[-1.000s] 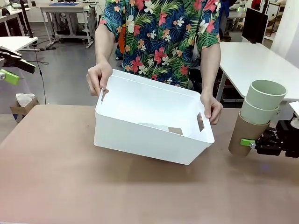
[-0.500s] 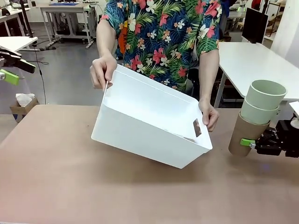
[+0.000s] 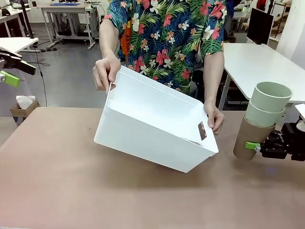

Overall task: Stack the cups and store them in the basket.
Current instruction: Place the stack of Reusable plastic cups into the Pantry Basket.

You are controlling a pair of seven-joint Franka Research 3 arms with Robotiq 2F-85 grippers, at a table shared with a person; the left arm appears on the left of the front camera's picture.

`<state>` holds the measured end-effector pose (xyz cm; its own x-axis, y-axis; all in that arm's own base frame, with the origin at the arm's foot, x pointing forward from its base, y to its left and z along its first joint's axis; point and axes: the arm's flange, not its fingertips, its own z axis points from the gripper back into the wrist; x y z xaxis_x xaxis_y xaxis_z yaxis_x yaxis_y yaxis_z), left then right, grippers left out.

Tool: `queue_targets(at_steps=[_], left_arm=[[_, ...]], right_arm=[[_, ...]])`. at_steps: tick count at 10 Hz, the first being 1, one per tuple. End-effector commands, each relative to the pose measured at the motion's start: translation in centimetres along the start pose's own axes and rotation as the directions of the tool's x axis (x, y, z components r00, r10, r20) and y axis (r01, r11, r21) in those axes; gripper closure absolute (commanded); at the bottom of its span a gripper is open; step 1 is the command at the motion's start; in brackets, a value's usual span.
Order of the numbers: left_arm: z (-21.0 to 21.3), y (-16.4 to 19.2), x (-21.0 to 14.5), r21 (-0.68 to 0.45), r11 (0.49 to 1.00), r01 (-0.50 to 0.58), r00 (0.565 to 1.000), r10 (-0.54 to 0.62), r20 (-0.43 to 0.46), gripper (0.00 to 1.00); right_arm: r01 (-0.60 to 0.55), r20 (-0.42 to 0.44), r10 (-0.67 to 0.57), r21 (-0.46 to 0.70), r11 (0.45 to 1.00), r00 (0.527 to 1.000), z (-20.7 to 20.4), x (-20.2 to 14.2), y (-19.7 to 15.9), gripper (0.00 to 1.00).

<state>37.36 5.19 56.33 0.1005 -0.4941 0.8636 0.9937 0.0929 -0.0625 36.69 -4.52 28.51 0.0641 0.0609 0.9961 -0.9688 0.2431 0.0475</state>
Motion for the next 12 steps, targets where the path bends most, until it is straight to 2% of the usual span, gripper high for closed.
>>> queue_targets(at_steps=[1,4,7,9,12], left_arm=[[0.0,-0.2,0.4,-0.002,1.000,-0.010,1.000,0.010,0.010,0.00],[0.0,-0.2,0.4,-0.002,1.000,-0.010,1.000,0.010,0.010,0.00],[0.0,-0.2,0.4,-0.002,1.000,-0.010,1.000,0.010,0.010,0.00],[0.0,-0.2,0.4,-0.002,1.000,-0.010,1.000,0.010,0.010,0.00],[0.0,-0.2,0.4,-0.002,1.000,-0.010,1.000,0.010,0.010,0.00]], right_arm=[[0.000,-0.030,-0.001,-0.056,0.998,1.000,0.3,4.8,0.0,0.15],[0.019,-0.129,-0.037,-0.135,0.991,0.991,-1.4,12.0,0.6,0.15],[-0.005,-0.233,-0.056,-0.253,0.968,0.971,-6.4,18.7,2.1,0.15],[-0.042,-0.322,-0.053,-0.280,0.959,0.945,-10.9,21.0,3.2,0.15],[-0.127,-0.452,-0.005,-0.263,0.956,0.892,-17.3,22.6,4.9,0.15]])
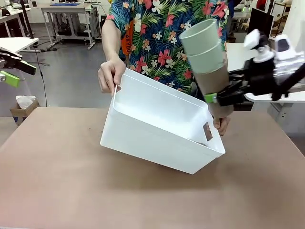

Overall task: Stack the cups and store them in the basket.
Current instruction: Place the stack of Reusable plastic cups into the Pantry Basket.

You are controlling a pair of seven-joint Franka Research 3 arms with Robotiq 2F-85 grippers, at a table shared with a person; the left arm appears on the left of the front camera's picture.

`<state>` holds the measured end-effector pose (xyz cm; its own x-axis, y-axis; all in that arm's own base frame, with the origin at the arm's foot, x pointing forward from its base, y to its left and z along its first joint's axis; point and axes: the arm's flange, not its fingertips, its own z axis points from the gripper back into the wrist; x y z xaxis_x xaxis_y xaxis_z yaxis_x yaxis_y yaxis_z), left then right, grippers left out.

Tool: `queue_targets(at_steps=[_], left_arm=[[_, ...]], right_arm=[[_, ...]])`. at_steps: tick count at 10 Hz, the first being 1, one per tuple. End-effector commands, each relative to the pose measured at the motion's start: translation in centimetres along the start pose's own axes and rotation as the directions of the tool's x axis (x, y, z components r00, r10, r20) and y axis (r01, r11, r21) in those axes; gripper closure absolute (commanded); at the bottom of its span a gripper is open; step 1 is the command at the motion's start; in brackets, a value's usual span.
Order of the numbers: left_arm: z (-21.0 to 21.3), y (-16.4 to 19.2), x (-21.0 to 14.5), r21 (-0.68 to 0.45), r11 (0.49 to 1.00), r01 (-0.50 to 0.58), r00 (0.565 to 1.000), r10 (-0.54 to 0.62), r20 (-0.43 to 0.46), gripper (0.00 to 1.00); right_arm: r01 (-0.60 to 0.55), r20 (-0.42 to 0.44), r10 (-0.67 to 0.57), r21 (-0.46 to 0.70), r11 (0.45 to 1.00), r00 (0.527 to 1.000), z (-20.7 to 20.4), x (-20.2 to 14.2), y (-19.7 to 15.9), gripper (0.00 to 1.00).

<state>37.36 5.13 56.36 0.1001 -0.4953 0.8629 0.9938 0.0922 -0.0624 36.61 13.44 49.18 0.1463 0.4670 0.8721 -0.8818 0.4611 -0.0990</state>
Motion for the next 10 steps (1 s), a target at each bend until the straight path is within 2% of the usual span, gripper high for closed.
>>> queue_targets(at_steps=[1,4,10], left_arm=[[0.1,-0.2,0.3,-0.002,1.000,-0.010,1.000,0.010,0.011,0.00],[0.1,-0.2,0.3,-0.002,1.000,-0.010,1.000,0.010,0.011,0.00],[0.1,-0.2,0.3,-0.002,1.000,-0.010,1.000,0.010,0.011,0.00]], right_arm=[[-0.024,-0.069,0.023,-0.017,1.000,0.997,-2.5,2.4,0.8,0.15],[-0.071,-0.156,0.065,-0.037,0.997,0.986,-6.6,2.8,1.9,0.15],[-0.155,-0.297,0.133,-0.052,0.987,0.946,-12.9,1.1,2.6,0.15]])
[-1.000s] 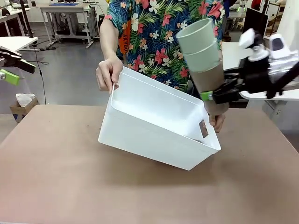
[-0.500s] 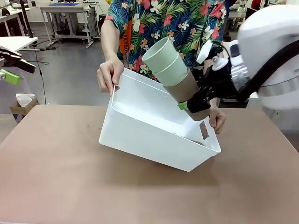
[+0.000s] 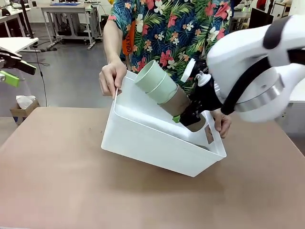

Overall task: Stack the cups and store them in the basket.
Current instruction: Place the stack of Reusable plastic cups into the Pantry Basket.

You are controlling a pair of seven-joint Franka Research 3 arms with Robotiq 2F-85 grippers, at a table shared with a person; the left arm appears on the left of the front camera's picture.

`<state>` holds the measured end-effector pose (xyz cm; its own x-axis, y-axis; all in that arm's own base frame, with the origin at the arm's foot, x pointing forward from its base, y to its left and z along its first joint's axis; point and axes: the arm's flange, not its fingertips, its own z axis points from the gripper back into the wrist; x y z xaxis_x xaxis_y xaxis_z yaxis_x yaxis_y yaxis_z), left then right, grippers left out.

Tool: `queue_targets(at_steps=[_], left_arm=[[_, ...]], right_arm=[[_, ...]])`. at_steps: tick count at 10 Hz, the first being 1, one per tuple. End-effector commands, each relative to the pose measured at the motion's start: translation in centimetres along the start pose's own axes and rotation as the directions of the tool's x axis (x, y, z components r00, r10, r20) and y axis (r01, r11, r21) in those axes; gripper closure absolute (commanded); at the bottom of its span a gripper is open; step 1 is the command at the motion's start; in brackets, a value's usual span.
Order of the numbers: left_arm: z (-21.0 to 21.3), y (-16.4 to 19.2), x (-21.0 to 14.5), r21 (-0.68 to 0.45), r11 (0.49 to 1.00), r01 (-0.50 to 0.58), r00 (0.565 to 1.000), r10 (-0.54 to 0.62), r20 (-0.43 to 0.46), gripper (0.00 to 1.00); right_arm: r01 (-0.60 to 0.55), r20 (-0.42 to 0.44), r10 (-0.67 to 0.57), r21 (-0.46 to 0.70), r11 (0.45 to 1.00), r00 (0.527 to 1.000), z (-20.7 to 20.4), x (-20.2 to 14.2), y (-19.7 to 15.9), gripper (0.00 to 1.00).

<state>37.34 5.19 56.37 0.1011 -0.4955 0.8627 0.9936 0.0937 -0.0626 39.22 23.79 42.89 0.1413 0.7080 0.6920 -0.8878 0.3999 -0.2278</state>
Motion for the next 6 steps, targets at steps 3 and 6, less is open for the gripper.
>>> queue_targets(at_steps=[3,6], left_arm=[[0.0,-0.2,0.3,-0.003,1.000,-0.009,1.000,0.009,0.011,0.00],[0.0,-0.2,0.3,-0.003,1.000,-0.009,1.000,0.009,0.011,0.00]], right_arm=[[-0.039,-0.091,0.035,-0.043,0.998,0.995,-1.2,0.5,0.0,0.15],[-0.055,-0.118,0.051,-0.033,0.998,0.992,-3.3,0.0,0.2,0.15]])
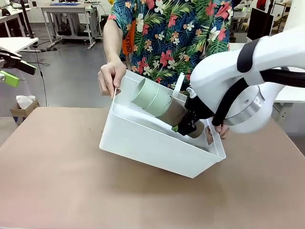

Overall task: Stack the cups and store them in the basket.
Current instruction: Place the stack of Reusable plastic cups into the Pantry Basket.

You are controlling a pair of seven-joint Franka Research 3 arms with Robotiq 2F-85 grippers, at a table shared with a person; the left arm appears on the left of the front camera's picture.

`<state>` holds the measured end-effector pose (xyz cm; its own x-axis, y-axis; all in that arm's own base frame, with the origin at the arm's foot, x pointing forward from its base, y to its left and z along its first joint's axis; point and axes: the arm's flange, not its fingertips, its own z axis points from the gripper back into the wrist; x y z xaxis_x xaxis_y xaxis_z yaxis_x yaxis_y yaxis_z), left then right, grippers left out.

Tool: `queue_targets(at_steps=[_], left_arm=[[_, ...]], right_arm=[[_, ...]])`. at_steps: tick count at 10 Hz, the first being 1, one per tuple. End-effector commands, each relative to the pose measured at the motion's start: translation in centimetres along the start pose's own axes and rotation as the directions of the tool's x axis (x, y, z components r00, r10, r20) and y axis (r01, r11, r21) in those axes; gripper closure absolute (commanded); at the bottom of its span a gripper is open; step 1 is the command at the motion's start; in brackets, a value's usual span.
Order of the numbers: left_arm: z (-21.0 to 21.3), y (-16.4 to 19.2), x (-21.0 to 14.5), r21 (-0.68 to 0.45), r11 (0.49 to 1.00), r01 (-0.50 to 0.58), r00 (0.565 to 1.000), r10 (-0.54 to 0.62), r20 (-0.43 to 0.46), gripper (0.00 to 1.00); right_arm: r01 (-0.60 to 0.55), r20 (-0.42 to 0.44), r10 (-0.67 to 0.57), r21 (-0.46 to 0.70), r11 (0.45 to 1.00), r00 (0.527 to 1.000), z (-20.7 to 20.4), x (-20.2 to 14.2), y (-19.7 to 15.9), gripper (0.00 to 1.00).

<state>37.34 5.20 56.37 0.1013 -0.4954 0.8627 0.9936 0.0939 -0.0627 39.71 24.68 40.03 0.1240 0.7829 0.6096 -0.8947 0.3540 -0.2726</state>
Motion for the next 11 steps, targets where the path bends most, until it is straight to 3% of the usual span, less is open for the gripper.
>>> queue_targets(at_steps=[1,11], left_arm=[[0.0,-0.2,0.3,-0.003,1.000,-0.009,1.000,0.009,0.011,0.00],[0.0,-0.2,0.3,-0.003,1.000,-0.009,1.000,0.009,0.011,0.00]], right_arm=[[0.007,-0.022,-0.008,-0.027,1.000,1.000,-1.0,1.3,-0.6,0.15],[-0.007,-0.025,0.007,0.020,1.000,1.000,-1.9,-0.7,0.1,0.15]])
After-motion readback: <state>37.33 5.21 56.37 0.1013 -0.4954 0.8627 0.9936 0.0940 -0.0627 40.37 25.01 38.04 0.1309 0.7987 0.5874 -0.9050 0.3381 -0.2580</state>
